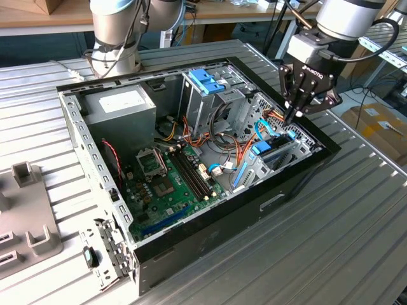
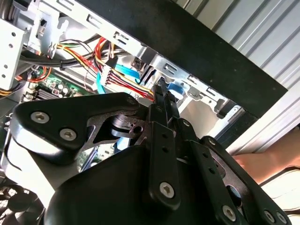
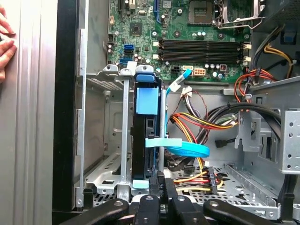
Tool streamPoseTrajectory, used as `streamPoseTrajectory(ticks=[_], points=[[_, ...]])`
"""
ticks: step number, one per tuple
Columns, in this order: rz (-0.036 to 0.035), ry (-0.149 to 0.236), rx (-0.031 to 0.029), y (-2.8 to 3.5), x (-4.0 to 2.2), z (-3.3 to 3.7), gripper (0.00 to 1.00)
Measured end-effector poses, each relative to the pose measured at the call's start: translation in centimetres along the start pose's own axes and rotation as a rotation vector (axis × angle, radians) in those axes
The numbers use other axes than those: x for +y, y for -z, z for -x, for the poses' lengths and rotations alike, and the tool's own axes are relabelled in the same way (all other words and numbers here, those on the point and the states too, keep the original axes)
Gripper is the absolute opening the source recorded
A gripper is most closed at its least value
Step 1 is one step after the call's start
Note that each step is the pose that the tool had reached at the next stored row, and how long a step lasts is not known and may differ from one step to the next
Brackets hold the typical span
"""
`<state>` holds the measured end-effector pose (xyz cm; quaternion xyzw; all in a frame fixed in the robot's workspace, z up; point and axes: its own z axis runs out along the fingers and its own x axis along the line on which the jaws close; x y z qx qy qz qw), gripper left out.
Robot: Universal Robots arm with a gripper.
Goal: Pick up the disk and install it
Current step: 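Insert the second disk wire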
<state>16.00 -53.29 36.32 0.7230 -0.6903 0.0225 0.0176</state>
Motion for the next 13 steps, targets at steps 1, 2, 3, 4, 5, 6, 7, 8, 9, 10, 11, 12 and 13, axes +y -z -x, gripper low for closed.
streamPoseTrajectory(ticks=[1,2,3,4,5,6,7,8,9,10,11,12,13], points=[[0.0004,0.0,-0.0001,-0.17,0.05,0.02,0.16],[0.0006,0.0,0.0001,-0.25,0.12,0.02,0.16],[0.0009,-0.002,0.0001,-0.36,0.43,0.05,0.16],[0.0009,-0.003,0.0,-0.4,0.62,0.05,0.16],[0.0009,-0.004,-0.0002,-0.45,0.75,0.06,0.16],[0.0009,-0.005,-0.0001,-0.47,0.79,0.05,0.16],[0.0012,-0.009,0.0002,-0.48,0.79,0.01,0.16],[0.0016,-0.017,-0.0001,-0.52,0.8,-0.03,0.16],[0.002,-0.022,0.0001,-0.52,0.8,-0.05,0.16],[0.0021,-0.026,0.0003,-0.52,0.8,-0.08,0.16],[0.0022,-0.027,0.0003,-0.53,0.8,-0.08,0.16],[0.0022,-0.027,0.0005,-0.53,0.8,-0.09,0.16],[0.0022,-0.027,0.0007,-0.52,0.8,-0.09,0.16]])
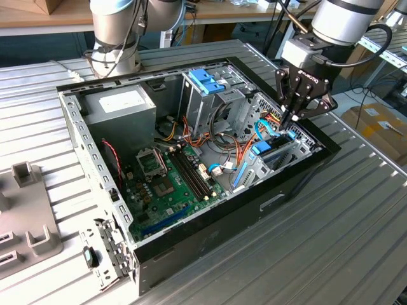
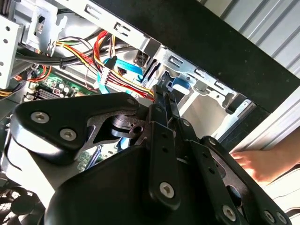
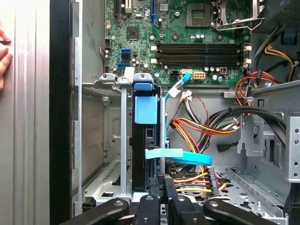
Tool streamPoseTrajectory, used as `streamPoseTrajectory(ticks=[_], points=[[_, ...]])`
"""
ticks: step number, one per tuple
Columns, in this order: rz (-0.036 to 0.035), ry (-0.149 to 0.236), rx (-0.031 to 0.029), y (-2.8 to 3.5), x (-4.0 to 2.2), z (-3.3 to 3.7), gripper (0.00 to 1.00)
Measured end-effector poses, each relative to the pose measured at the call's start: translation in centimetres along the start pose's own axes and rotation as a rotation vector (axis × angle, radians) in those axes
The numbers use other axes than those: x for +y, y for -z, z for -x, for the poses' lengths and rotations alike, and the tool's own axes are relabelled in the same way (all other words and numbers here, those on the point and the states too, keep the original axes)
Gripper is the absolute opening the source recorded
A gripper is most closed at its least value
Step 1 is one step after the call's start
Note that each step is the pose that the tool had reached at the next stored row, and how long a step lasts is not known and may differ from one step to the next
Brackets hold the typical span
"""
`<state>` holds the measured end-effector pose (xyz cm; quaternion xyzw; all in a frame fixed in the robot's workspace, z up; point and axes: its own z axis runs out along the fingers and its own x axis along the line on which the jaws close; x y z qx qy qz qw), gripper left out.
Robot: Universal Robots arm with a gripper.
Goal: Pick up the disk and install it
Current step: 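Insert the second disk wire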
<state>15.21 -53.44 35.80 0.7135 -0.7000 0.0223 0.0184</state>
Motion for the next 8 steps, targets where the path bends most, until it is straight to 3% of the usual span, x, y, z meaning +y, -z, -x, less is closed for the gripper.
streamPoseTrajectory(ticks=[5,8], points=[[0.0001,0.0,0.0003,-0.04,0.0,-0.04,0.16],[0.0003,-0.003,-0.0004,-0.18,0.2,-0.5,0.16]])
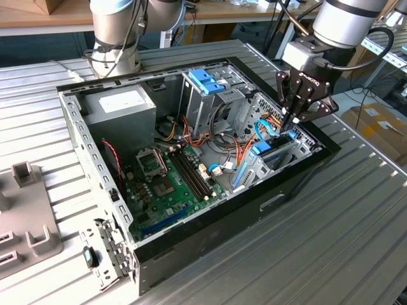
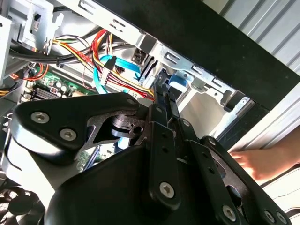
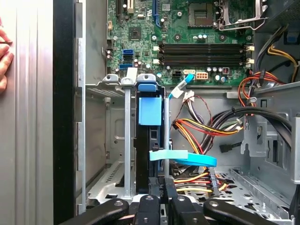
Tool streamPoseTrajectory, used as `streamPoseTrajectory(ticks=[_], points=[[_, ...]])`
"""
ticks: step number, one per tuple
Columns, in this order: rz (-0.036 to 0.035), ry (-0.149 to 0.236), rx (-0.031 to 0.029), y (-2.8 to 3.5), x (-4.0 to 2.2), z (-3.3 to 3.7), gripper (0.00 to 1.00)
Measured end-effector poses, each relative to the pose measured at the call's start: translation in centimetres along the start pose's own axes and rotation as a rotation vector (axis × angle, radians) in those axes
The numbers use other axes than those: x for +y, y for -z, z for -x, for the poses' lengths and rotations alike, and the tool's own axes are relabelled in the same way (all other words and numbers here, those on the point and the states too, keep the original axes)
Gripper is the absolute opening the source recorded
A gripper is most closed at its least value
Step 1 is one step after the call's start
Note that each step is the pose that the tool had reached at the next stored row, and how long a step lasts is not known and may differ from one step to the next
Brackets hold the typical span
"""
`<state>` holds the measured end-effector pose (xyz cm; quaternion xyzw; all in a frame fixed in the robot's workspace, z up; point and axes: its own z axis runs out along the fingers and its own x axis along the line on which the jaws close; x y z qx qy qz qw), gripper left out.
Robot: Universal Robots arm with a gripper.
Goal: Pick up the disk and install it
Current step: 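Insert the second disk wire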
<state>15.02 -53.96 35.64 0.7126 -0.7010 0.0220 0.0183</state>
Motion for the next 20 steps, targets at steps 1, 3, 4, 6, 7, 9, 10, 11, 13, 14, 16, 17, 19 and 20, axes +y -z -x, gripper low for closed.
streamPoseTrajectory(ticks=[1,3,4,6,7,9,10,11,13,14,16,17,19,20], points=[[-0.0001,0.0,-0.001,0.0,0.05,-0.04,0.16],[0.0,0.0,-0.001,0.0,0.05,-0.05,0.16],[0.0,0.0,-0.001,0.0,0.05,-0.05,0.16],[0.0004,0.0,-0.0009,0.0,0.06,-0.05,0.16],[0.0016,-0.001,-0.001,0.0,0.05,-0.06,0.16],[0.0086,-0.002,-0.001,0.0,-0.05,-0.06,0.16],[0.0117,-0.003,-0.0012,-0.01,-0.12,-0.06,0.16],[0.0165,-0.004,-0.0013,-0.02,-0.21,-0.06,0.16],[0.0235,-0.008,-0.0014,-0.06,-0.31,-0.05,0.16],[0.0266,-0.012,-0.0013,-0.08,-0.3,-0.05,0.16],[0.0329,-0.021,-0.0013,-0.12,-0.3,-0.05,0.16],[0.0332,-0.022,-0.0014,-0.12,-0.3,-0.05,0.16],[0.0333,-0.022,-0.0015,-0.13,-0.31,-0.05,0.16],[0.0333,-0.022,-0.0023,-0.14,-0.31,-0.05,0.16]])
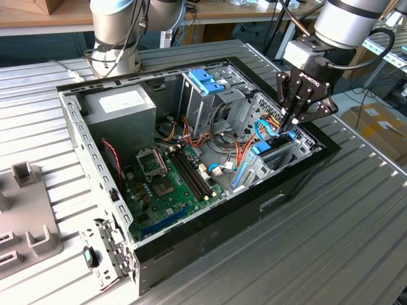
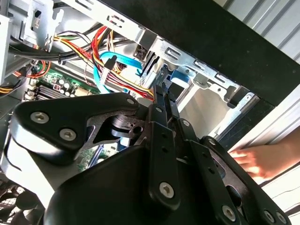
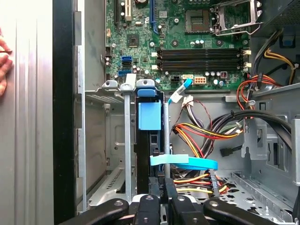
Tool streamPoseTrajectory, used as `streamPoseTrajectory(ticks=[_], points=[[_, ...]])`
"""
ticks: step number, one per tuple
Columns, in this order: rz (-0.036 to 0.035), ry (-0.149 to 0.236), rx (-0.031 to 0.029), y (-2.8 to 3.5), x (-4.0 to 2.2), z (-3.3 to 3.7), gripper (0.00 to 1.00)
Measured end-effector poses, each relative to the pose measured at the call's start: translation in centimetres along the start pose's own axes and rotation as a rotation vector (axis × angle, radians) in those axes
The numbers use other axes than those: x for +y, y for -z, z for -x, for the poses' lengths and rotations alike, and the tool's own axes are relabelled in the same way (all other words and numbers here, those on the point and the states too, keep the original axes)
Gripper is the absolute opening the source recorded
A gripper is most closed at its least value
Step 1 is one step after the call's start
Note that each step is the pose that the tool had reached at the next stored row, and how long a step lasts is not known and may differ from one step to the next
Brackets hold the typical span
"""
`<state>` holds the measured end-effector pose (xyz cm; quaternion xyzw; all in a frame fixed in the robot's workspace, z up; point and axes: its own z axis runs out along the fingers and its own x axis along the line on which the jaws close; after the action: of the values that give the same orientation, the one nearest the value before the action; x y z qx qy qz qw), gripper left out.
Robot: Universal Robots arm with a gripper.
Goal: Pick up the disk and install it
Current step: 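Insert the second disk wire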
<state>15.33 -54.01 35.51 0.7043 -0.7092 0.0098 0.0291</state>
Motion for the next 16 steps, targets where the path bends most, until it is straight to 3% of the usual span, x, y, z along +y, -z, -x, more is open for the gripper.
streamPoseTrajectory(ticks=[2,16], points=[[0.0001,0.0,-0.0078,0.0,0.0,0.0,0.16],[0.0008,-0.001,-0.009,-0.35,0.04,-0.1,0.16]])
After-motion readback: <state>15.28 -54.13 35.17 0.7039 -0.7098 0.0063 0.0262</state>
